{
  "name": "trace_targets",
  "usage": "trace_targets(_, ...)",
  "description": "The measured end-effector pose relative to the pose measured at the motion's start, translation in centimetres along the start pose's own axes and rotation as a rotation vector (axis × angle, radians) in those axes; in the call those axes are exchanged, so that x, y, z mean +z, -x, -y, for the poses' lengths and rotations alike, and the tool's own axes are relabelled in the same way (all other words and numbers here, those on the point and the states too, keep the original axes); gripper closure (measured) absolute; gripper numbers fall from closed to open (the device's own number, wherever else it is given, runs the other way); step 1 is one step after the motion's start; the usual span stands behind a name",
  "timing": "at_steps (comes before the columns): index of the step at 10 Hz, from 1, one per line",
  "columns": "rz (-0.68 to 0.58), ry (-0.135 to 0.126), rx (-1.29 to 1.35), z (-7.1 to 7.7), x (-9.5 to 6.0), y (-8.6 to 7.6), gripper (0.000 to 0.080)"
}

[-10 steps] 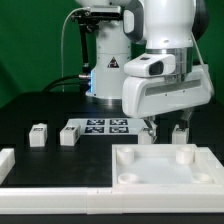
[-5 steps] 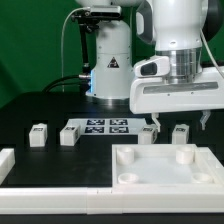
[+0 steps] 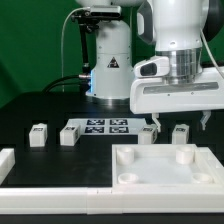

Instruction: Assemble one leg

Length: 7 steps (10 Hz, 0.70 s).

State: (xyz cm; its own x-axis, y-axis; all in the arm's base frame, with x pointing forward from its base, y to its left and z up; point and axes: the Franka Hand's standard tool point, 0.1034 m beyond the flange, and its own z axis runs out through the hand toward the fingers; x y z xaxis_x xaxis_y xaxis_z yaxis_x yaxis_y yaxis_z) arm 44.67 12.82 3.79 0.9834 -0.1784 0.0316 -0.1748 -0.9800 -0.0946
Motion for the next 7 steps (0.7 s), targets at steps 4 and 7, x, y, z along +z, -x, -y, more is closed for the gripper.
trace_targets(4, 0.022, -0.009, 0.219, -0.16, 0.42, 0.68, 0.015)
trace_targets(7, 0.048, -0.001, 0.205, -0.66, 0.96, 1.09, 0.015)
